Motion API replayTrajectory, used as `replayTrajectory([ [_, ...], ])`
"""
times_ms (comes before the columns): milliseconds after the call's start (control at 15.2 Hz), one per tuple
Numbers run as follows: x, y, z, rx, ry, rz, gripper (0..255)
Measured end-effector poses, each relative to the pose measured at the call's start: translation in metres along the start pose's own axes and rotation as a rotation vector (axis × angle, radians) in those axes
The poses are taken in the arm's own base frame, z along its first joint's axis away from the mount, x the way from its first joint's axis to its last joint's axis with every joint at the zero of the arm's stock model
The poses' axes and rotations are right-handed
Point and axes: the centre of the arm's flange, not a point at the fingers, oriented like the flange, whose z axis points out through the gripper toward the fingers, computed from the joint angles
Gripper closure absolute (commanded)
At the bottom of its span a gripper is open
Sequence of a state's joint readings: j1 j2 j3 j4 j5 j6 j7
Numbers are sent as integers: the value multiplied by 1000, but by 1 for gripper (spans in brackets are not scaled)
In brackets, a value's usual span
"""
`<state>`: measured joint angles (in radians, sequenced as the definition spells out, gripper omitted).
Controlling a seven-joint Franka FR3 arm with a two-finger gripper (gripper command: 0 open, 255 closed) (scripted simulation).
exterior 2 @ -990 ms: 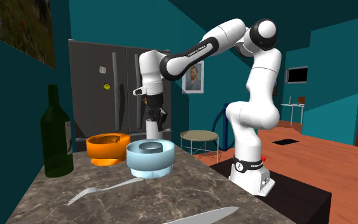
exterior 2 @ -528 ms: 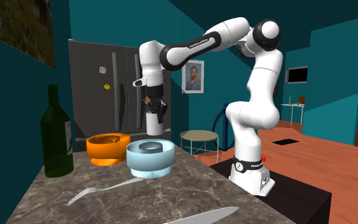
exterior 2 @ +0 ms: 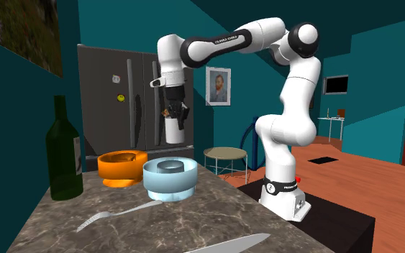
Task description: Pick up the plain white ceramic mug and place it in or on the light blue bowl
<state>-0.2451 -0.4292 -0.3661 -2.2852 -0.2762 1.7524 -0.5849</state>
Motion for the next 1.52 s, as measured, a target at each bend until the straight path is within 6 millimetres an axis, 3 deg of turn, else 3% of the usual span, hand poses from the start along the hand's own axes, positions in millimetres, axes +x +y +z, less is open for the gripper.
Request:
replayTrajectory([
  [462, -1, -5, -35, 0, 0, 0, 255],
  [1188, 80, -104, -77, 0, 0, -1, 255],
  [1518, 91, -113, -58, 0, -1, -1, 255],
])
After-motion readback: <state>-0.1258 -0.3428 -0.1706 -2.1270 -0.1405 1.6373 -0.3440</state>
